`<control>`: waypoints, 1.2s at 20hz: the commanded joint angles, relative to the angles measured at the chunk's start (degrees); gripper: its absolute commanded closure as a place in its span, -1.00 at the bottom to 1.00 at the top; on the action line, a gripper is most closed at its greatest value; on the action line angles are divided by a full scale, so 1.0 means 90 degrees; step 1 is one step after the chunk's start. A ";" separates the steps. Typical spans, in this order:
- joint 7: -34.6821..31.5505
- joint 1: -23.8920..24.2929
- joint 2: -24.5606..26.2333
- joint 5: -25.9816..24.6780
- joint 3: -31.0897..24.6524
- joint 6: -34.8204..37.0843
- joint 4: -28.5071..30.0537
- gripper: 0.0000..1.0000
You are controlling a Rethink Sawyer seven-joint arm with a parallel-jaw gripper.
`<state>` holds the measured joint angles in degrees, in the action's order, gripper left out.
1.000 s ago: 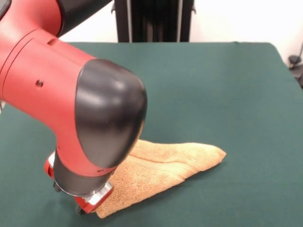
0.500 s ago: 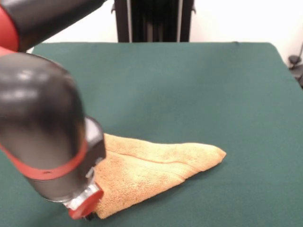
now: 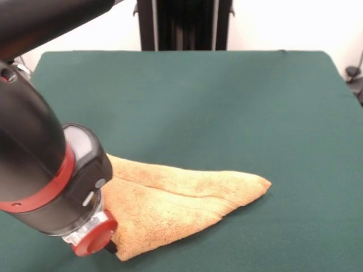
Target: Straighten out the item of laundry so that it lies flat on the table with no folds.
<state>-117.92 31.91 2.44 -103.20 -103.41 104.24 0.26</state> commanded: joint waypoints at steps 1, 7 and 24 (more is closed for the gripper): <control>-0.0324 -0.0472 -0.0053 -0.0825 -0.1241 -0.0194 0.0561 -1.00; -0.0665 -0.0528 0.0003 -0.1099 -0.1325 -0.0490 0.0582 -1.00; -0.0731 -0.0229 0.0611 0.0954 0.0881 -0.0854 0.1633 -1.00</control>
<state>-117.92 29.77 2.54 -98.40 -107.09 97.12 10.23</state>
